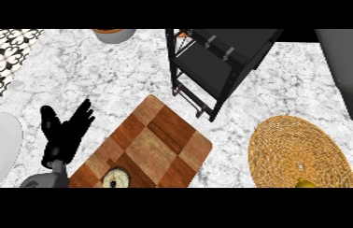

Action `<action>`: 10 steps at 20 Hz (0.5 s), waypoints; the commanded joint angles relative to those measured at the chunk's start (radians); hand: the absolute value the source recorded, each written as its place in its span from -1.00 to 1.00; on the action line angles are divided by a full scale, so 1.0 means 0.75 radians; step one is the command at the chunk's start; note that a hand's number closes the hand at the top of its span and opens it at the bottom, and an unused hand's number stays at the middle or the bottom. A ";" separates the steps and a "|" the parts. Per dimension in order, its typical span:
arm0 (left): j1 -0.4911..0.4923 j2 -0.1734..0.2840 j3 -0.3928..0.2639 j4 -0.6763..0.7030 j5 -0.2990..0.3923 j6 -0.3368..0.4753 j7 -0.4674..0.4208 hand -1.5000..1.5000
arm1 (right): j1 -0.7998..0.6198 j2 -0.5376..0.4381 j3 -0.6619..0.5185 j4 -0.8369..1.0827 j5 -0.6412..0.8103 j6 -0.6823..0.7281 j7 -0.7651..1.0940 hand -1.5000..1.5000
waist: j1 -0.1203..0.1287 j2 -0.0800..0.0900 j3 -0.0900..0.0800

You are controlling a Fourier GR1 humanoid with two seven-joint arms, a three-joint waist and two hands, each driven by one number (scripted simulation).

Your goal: Pick the bell pepper from the placemat and place it in the tiered shelf

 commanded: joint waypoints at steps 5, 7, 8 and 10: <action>-0.085 0.036 0.042 0.045 0.043 -0.034 0.047 0.00 | -0.057 0.027 -0.215 0.138 -0.189 0.025 0.168 -1.00 | -0.005 0.001 0.000; 0.003 0.001 0.010 0.095 -0.007 -0.033 -0.094 0.00 | -0.134 -0.008 -0.290 0.183 -0.266 0.102 0.227 -1.00 | 0.002 0.004 -0.001; -0.029 0.023 0.038 0.060 0.012 -0.015 -0.030 0.00 | -0.109 0.084 -0.313 0.172 -0.300 0.033 0.276 -1.00 | -0.005 -0.003 0.000; -0.026 -0.023 0.003 0.041 -0.005 0.009 -0.029 0.00 | -0.144 -0.003 -0.371 0.223 -0.348 0.098 0.281 -1.00 | 0.007 0.003 0.000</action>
